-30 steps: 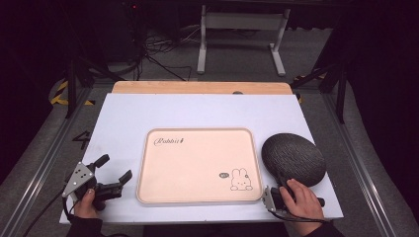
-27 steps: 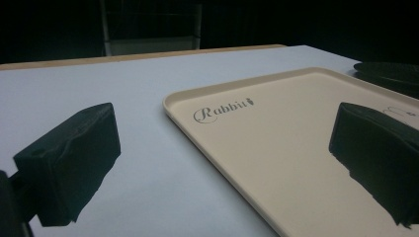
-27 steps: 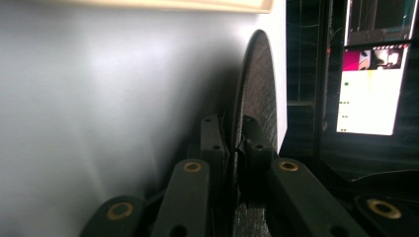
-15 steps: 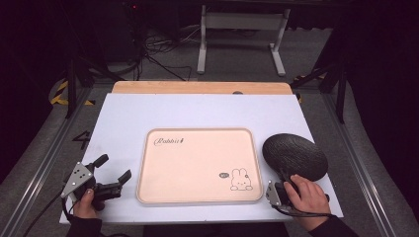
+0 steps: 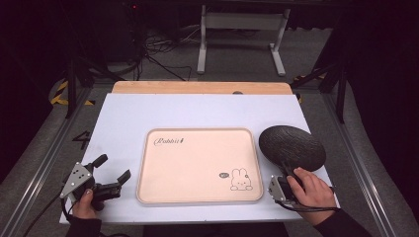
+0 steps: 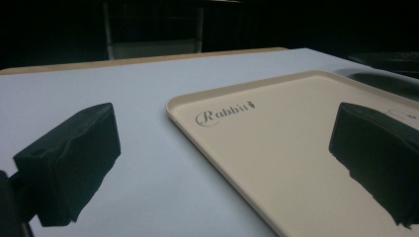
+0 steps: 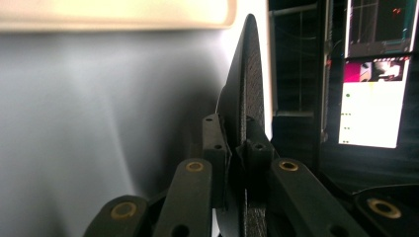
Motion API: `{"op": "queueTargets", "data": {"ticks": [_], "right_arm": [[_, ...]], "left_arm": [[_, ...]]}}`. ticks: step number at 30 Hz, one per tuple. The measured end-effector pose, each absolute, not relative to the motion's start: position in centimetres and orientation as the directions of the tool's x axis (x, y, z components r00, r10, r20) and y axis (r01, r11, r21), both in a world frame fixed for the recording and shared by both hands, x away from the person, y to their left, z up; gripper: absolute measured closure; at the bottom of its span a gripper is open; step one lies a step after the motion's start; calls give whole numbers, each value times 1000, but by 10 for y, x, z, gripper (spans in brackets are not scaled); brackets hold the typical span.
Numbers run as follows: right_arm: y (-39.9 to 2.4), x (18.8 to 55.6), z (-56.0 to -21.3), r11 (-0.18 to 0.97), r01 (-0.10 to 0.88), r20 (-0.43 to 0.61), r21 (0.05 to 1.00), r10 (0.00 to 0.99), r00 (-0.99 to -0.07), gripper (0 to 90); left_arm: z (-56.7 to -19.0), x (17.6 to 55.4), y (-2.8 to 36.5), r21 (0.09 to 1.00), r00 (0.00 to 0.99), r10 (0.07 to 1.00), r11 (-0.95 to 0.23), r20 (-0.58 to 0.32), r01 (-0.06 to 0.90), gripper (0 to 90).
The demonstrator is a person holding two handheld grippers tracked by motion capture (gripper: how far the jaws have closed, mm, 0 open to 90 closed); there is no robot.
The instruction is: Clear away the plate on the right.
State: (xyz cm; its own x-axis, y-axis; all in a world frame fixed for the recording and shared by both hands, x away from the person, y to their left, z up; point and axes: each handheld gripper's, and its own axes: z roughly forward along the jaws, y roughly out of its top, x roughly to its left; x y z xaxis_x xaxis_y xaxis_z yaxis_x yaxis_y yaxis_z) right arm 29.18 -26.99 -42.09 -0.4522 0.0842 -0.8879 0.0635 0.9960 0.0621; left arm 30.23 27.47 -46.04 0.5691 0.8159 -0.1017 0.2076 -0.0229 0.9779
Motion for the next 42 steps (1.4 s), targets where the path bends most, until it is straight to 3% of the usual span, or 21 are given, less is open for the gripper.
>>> {"op": "queueTargets", "data": {"ticks": [16, 21, 29, 42], "right_arm": [[-257, 289, -394, 999, 8, -920, 50, 49, -389, 866], [-249, 283, -385, 993, -35, -915, 117, 94, -392, 864], [-224, 280, -375, 991, -115, -929, 64, 17, -369, 866], [-179, 283, -366, 970, -235, -934, 53, -36, -356, 864]], "left_arm": [[-460, 302, 275, 979, 569, 816, -25, -97, 204, 0], [-460, 301, 275, 979, 569, 817, -27, -95, 202, 0], [-460, 286, 280, 979, 554, 832, -75, -44, 191, 0], [-461, 278, 286, 977, 535, 844, -76, -43, 197, 1]]}}
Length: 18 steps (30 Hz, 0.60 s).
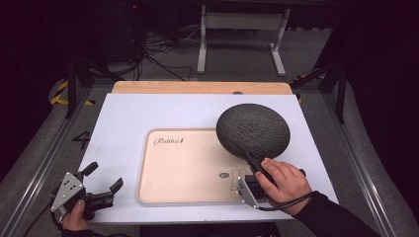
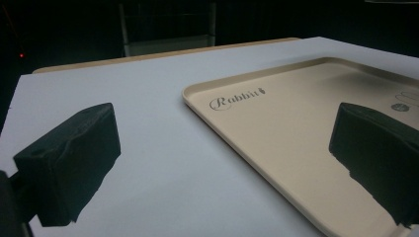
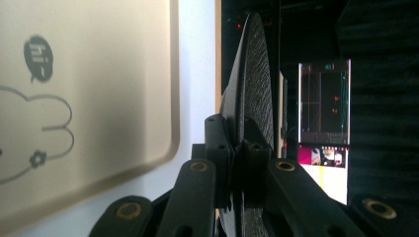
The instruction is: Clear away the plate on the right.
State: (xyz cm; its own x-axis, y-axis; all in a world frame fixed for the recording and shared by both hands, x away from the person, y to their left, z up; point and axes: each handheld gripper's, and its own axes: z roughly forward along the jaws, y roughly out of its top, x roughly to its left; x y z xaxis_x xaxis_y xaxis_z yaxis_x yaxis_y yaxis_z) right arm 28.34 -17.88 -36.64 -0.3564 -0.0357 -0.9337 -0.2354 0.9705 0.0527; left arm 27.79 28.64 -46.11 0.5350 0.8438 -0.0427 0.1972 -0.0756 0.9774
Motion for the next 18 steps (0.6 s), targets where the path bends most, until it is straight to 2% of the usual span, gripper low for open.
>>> {"op": "queueTargets", "data": {"ticks": [18], "right_arm": [[-128, 281, -361, 935, -353, -936, 44, -85, -341, 862]], "left_arm": [[-461, 280, 288, 977, 541, 840, -76, -45, 199, 1]]}}
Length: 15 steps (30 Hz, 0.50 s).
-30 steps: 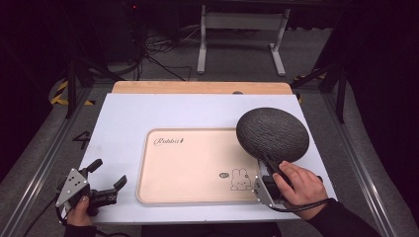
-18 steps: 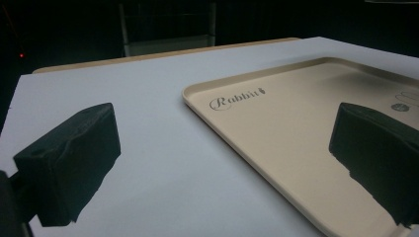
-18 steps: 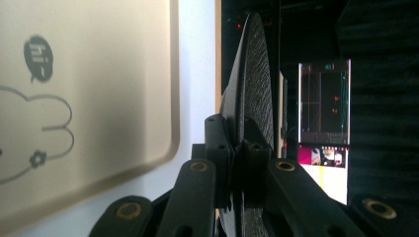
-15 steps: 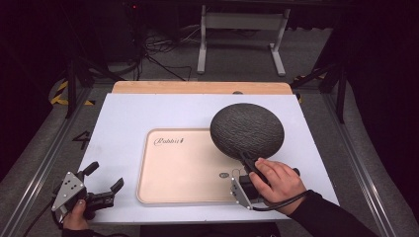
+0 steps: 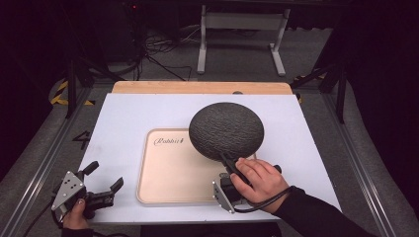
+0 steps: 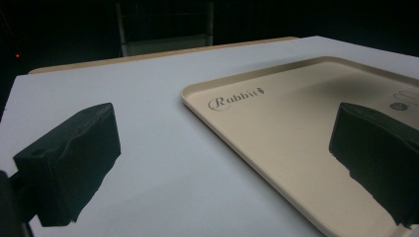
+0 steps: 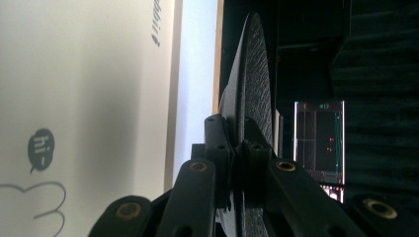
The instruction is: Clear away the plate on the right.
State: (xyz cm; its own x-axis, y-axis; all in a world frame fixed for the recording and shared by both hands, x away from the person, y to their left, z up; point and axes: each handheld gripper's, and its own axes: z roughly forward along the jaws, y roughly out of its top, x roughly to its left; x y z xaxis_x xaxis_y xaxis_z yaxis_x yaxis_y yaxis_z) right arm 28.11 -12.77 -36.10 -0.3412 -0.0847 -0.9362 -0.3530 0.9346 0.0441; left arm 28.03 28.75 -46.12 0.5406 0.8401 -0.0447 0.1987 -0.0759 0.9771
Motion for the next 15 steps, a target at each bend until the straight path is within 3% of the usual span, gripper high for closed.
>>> {"op": "queueTargets", "data": {"ticks": [15], "right_arm": [[-100, 273, -361, 906, -421, -930, 44, -117, -349, 846]], "left_arm": [[-462, 284, 287, 976, 549, 834, -78, -47, 201, 0]]}}
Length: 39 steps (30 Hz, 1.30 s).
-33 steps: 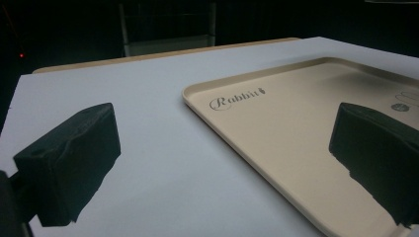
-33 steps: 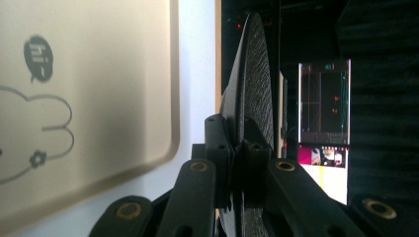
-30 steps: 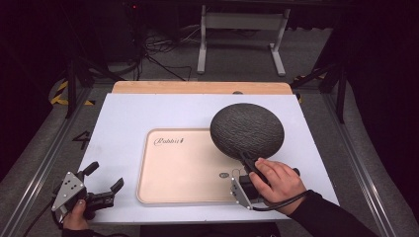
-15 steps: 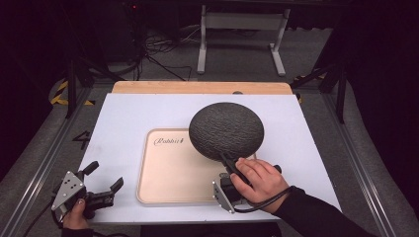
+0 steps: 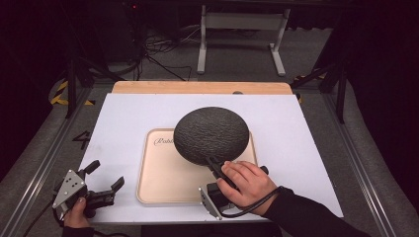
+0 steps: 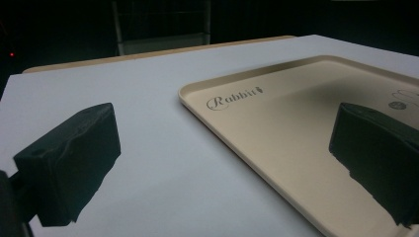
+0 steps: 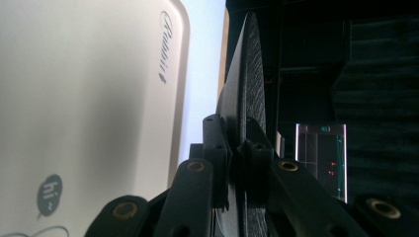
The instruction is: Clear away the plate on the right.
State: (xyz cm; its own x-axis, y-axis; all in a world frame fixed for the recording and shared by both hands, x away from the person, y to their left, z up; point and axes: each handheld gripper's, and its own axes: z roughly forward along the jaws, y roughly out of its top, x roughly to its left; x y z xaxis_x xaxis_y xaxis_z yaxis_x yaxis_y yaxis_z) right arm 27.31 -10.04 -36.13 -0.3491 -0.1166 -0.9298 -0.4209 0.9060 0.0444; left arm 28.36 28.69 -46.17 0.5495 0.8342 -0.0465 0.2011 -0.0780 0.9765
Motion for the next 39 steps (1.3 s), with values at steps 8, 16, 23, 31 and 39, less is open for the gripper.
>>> {"op": "queueTargets", "data": {"ticks": [8, 16, 23, 31, 39], "right_arm": [[-89, 273, -366, 898, -436, -923, 55, -121, -366, 842], [-82, 274, -380, 886, -458, -902, 76, -135, -410, 844], [-77, 278, -392, 884, -462, -884, 75, -155, -440, 842], [-74, 282, -405, 882, -460, -863, 99, -154, -482, 826], [-76, 286, -419, 887, -451, -859, 97, -155, -489, 827]], "left_arm": [[-462, 284, 287, 976, 552, 833, -81, -45, 202, 1], [-462, 283, 287, 976, 555, 831, -86, -42, 202, 1], [-461, 282, 288, 976, 554, 831, -83, -44, 203, 1], [-461, 282, 288, 976, 552, 833, -79, -47, 203, 1], [-461, 281, 287, 976, 552, 832, -82, -45, 203, 1]]}}
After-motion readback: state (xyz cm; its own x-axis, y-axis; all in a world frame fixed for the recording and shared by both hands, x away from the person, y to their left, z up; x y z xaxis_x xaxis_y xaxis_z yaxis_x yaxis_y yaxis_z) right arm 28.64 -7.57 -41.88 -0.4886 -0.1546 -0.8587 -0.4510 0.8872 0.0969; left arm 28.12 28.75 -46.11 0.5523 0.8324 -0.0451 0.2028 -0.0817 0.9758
